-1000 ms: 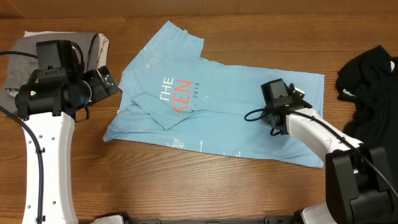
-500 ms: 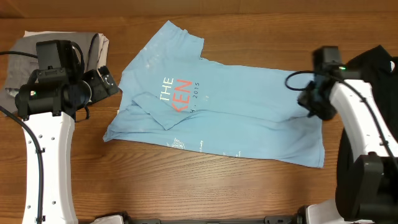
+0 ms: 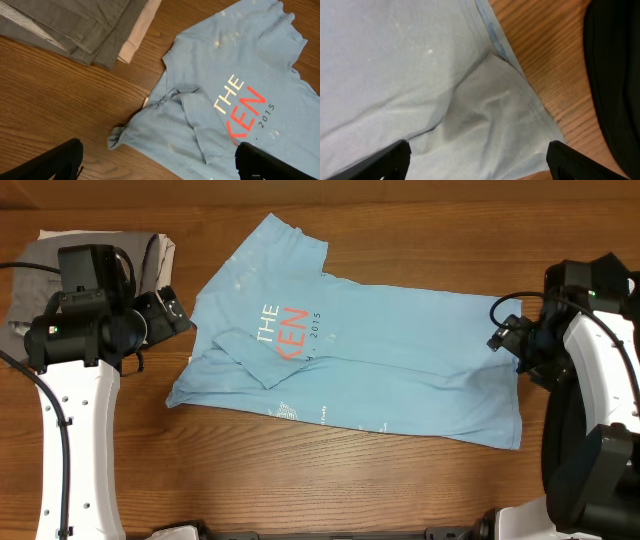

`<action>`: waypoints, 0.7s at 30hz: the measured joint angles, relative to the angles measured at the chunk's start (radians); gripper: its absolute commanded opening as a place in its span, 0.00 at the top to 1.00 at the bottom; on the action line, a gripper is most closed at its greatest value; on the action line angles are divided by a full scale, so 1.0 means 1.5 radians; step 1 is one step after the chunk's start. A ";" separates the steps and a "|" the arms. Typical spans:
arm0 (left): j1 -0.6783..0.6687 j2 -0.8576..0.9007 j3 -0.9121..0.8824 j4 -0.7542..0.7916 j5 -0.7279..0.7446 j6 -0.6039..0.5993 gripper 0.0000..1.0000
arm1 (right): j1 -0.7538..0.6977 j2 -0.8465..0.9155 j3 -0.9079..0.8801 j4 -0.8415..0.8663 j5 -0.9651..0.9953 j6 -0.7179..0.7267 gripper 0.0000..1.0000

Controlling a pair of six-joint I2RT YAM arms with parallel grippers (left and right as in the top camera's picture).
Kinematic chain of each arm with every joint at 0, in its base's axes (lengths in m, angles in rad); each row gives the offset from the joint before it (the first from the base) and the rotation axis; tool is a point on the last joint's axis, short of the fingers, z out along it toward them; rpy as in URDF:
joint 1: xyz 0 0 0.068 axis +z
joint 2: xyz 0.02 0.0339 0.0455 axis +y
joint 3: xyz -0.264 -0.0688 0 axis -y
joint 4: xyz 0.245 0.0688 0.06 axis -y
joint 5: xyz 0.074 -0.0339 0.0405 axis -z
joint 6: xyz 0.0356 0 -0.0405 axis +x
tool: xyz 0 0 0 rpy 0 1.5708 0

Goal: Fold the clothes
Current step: 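Grasp the shirt's top-left and top-right corners with both grippers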

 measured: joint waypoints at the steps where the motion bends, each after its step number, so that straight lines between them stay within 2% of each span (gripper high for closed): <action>1: 0.000 0.000 0.000 0.000 0.000 0.000 0.00 | 0.000 0.000 0.000 0.002 -0.004 -0.004 0.08; 7: 0.000 0.000 0.000 0.003 0.000 0.000 0.00 | 0.000 0.000 0.000 -0.005 -0.012 -0.009 0.08; 11: 0.000 0.000 0.000 0.064 0.000 0.000 0.00 | 0.000 0.000 0.000 -0.018 -0.012 -0.013 0.08; 13: 0.000 0.000 0.000 0.075 0.018 0.000 0.00 | 0.000 0.000 0.000 -0.025 -0.028 -0.033 0.11; 15: 0.000 0.000 0.000 0.094 0.068 0.015 0.00 | 0.000 0.000 0.000 -0.026 -0.042 -0.049 0.17; 17: -0.004 0.004 0.000 0.158 0.169 0.047 0.00 | 0.000 0.000 0.001 -0.029 -0.058 -0.062 0.18; 21: -0.044 0.032 0.002 0.251 0.261 0.050 0.00 | 0.000 0.000 0.033 -0.043 -0.074 -0.074 0.18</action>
